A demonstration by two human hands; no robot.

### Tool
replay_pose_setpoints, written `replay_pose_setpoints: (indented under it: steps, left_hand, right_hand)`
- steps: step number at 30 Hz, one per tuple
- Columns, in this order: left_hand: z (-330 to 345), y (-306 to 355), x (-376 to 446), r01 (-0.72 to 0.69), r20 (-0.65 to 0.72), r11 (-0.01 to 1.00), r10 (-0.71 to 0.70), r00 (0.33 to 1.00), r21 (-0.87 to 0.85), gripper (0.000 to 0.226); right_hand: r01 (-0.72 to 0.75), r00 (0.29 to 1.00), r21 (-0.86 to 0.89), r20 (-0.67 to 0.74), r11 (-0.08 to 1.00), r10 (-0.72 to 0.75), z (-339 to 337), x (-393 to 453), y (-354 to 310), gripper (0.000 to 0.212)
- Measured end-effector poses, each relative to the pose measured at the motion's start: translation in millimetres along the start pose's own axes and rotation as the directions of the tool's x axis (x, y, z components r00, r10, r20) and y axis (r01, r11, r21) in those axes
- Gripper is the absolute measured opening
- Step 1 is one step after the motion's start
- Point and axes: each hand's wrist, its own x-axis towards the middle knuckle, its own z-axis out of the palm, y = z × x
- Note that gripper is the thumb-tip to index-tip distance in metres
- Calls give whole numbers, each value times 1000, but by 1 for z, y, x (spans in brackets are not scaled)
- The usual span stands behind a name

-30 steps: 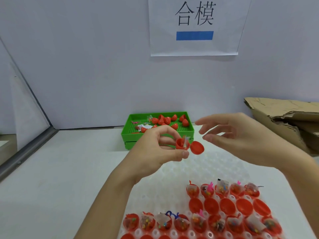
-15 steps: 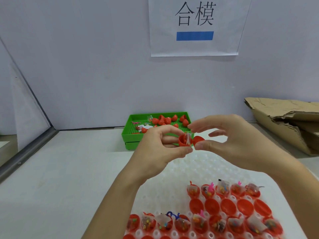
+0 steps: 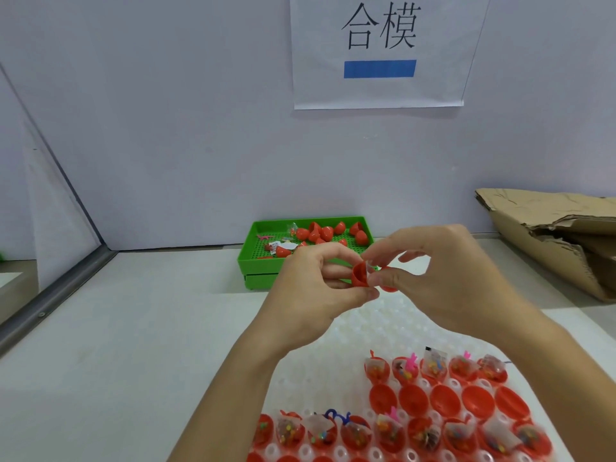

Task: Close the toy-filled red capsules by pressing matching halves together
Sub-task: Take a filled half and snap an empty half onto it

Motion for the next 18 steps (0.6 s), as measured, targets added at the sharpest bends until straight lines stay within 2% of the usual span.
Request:
replay_pose_setpoints:
  steps: [4, 11, 16, 18]
  left_hand:
    - [1, -1, 0, -2, 8, 1000, 2, 1000, -17, 30]
    - [2, 0, 1, -18, 5, 1000, 19, 1000, -21, 30]
    - [6, 0, 1, -32, -25, 998, 34, 999, 63, 33]
    - [7, 1, 0, -34, -28, 997, 35, 999, 65, 33]
  right_hand:
    - [13, 1000, -8, -7, 1000, -13, 0, 0, -1, 23]
    - [-25, 999, 110, 43, 994, 21, -19, -2, -3, 31]
    - [-19, 999, 83, 53, 996, 15, -15, -1, -3, 16]
    - [-13, 999, 49, 48, 999, 11, -10, 0, -2, 18]
